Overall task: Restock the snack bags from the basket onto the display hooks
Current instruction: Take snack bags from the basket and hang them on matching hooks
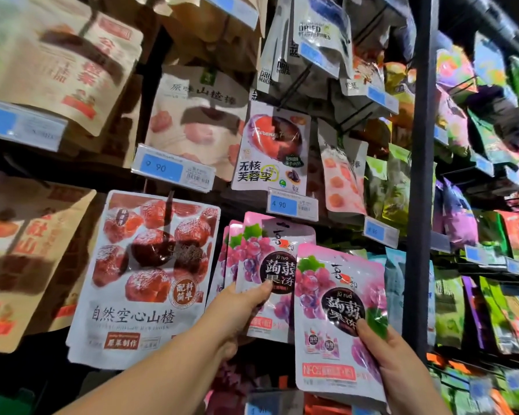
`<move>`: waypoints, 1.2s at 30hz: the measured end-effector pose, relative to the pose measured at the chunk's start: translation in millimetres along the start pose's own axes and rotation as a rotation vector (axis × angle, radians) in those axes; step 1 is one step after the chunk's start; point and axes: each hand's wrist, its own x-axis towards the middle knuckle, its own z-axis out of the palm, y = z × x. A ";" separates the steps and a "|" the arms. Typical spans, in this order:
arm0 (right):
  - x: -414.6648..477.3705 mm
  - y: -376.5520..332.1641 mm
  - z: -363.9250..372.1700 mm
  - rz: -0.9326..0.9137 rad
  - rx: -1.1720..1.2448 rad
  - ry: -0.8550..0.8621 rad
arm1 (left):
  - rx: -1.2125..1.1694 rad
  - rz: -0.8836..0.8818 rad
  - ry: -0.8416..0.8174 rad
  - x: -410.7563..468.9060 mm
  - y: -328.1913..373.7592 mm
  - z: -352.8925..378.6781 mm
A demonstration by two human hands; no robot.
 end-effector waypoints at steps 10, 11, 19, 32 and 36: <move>9.9 5.1 -3.1 0.027 0.028 -0.036 | 0.006 -0.034 0.055 5.8 -0.7 2.6; 11.5 5.0 -3.2 0.028 0.032 -0.053 | -0.013 -0.037 0.070 11.9 -3.9 0.3; 22.5 -0.3 3.7 0.022 0.095 -0.151 | -0.010 -0.039 0.155 27.6 -7.5 -4.0; 32.7 1.4 22.7 -0.055 0.048 -0.157 | 0.330 0.013 0.258 35.7 -16.5 -18.4; 34.5 1.7 26.3 -0.059 0.027 -0.175 | 0.712 0.156 0.402 24.4 -21.9 -18.8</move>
